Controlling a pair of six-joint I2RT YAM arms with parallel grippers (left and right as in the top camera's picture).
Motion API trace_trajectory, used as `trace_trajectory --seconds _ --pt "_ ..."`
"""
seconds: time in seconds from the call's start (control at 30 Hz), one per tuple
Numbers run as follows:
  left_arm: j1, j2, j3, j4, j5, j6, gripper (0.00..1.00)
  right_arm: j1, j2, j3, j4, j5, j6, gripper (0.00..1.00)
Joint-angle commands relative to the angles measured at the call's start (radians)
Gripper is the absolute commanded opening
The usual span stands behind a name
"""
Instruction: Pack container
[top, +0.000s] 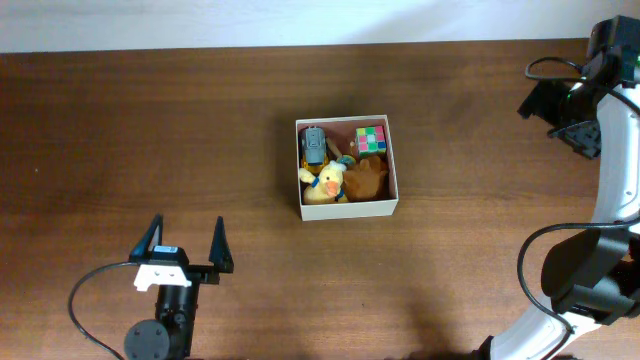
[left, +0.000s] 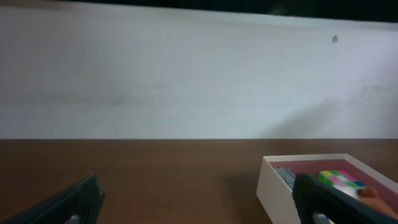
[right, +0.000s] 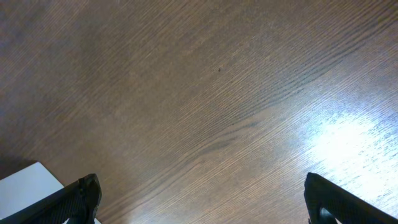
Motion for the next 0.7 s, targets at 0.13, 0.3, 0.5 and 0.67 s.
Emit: trace_trajectory --seconds 0.13,0.3,0.5,0.67 --pt "0.048 -0.059 -0.028 -0.075 0.028 0.015 0.99 -0.003 0.003 -0.002 0.000 0.012 0.005 0.99" --pt "0.060 -0.059 -0.029 -0.159 0.029 0.016 0.99 -0.003 0.003 -0.002 0.000 0.012 0.005 0.99" --pt "0.060 -0.059 -0.029 -0.238 -0.004 0.016 0.99 -0.003 0.003 -0.002 0.000 0.012 0.005 0.99" --pt "0.060 -0.059 -0.029 -0.235 -0.004 0.016 0.99 -0.003 0.003 -0.002 0.000 0.012 0.005 0.98"
